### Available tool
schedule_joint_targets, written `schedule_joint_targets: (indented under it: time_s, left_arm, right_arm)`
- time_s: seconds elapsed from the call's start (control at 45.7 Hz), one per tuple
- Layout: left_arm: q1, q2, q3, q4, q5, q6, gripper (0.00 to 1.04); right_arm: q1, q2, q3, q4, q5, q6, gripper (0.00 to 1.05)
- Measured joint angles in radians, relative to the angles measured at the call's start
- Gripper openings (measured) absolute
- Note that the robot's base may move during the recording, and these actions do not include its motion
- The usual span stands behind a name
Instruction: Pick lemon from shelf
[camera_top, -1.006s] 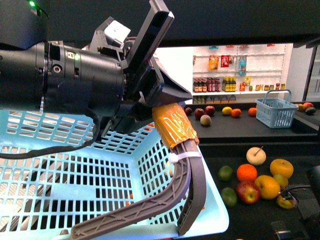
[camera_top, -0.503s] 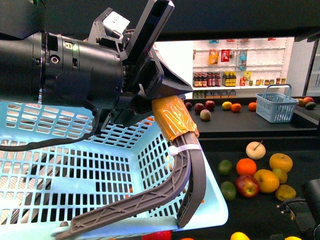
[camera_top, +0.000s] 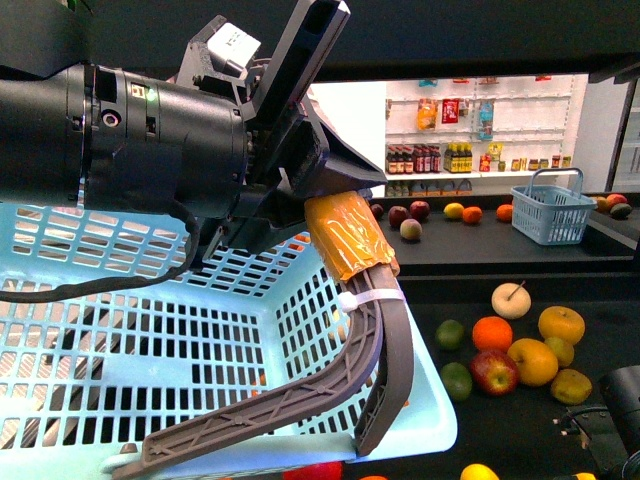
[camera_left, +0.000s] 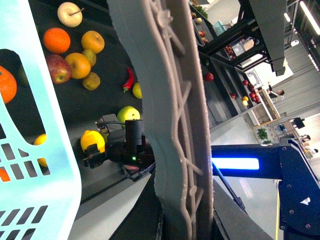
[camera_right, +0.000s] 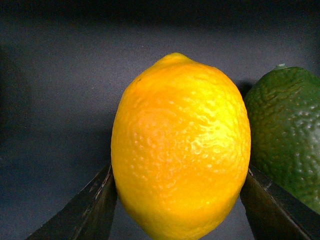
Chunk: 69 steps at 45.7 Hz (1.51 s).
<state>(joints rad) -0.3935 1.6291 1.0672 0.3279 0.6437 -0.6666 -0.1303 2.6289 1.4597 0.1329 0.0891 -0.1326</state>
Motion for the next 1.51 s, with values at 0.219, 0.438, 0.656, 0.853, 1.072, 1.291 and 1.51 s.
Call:
schedule_joint_targets:
  time_s: [0.219, 0.438, 0.656, 0.853, 1.072, 1.291, 1.51]
  left_arm:
    - [0.000, 0.000, 0.000, 0.000, 0.000, 0.000, 0.11]
    - [0.000, 0.000, 0.000, 0.000, 0.000, 0.000, 0.11]
    - [0.000, 0.000, 0.000, 0.000, 0.000, 0.000, 0.11]
    - [0.000, 0.000, 0.000, 0.000, 0.000, 0.000, 0.11]
    - [0.000, 0.000, 0.000, 0.000, 0.000, 0.000, 0.11]
    - [0.000, 0.000, 0.000, 0.000, 0.000, 0.000, 0.11]
    - [0.000, 0.000, 0.000, 0.000, 0.000, 0.000, 0.11]
  right_arm:
    - [-0.010, -0.025, -0.026, 0.003, -0.022, 0.002, 0.63]
    - [-0.018, -0.243, -0.085, -0.006, -0.098, 0.008, 0.62]
    - [0.014, -0.562, -0.086, -0.084, -0.190, 0.050, 0.62]
    - [0.094, -0.747, -0.085, -0.142, -0.274, 0.114, 0.62]
    - [0.191, -0.843, -0.071, -0.181, -0.334, 0.183, 0.62]
    - [0.299, -0.859, -0.070, -0.207, -0.380, 0.259, 0.62]
    - [0.362, -0.885, -0.127, -0.176, -0.413, 0.282, 0.62]
